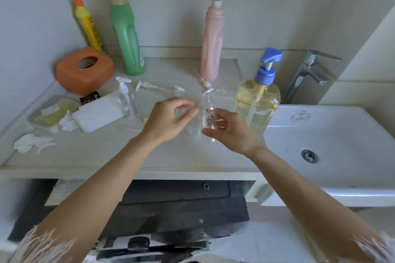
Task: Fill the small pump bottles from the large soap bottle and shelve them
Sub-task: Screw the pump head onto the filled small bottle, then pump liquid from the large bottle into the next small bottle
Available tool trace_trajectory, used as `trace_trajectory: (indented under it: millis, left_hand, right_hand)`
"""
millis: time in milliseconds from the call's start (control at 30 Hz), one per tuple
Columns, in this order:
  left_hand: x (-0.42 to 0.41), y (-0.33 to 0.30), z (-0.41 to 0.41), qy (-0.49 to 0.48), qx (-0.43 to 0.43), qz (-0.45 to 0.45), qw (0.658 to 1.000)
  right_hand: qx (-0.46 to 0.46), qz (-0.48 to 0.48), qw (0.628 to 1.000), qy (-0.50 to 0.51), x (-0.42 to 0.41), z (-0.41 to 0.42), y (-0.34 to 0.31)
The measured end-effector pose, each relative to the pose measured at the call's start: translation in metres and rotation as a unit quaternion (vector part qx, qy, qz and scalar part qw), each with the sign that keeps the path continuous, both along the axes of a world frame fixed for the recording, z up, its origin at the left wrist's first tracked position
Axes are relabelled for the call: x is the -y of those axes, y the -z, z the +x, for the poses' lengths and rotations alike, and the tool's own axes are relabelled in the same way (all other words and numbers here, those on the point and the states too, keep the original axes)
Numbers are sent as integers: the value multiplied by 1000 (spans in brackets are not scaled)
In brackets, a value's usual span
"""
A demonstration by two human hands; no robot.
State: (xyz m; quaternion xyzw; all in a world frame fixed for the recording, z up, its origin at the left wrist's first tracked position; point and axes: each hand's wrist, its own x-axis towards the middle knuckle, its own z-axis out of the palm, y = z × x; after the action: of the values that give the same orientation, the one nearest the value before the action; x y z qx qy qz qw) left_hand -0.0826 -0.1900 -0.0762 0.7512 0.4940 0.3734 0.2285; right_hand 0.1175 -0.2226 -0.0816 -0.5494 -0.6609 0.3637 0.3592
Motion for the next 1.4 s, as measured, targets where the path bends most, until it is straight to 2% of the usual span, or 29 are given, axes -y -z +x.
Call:
trace_trajectory:
  millis: [100,167,267,333,400,467,533,667,800,1000,1200,1400]
  left_hand:
    - [19,-23,31,57,59,-81,993]
    - [23,-26,45,33,82,-74,993]
    - [27,-27,61,6,176,-34,984]
    - [28,-31,69,-2,208,-23,978]
    - [28,-35,81,4,200,-14,980]
    - [28,-37,91,13,182,-7,983]
    - [29,-41,103,6,171,10,985]
    - [25,-54,121,-40,156,34,986]
    - [20,-56,129,-89,144,13,985]
    - [27,-57,140,-89,173,43,980]
    - [30,-47,138,-121,242,61,961]
    - [26,-56,137,-87,259,56,960]
  right_hand:
    - [-14,36,999,-7,6,1,-18]
    - [17,56,998,-19,11,6,-29]
    - [99,100,989,-38,24,26,-45]
    - [70,219,973,1,31,47,-65]
    - [45,369,926,67,27,72,-89]
    - [53,445,889,97,7,91,-111]
    - [95,446,886,86,-14,106,-125]
    - [144,405,903,-12,-40,118,-124]
    - [97,377,920,-38,-45,118,-116]
    - [61,378,923,-47,-47,120,-112]
    - [23,375,926,-40,-48,120,-105]
    - [20,398,917,-32,-51,119,-104]
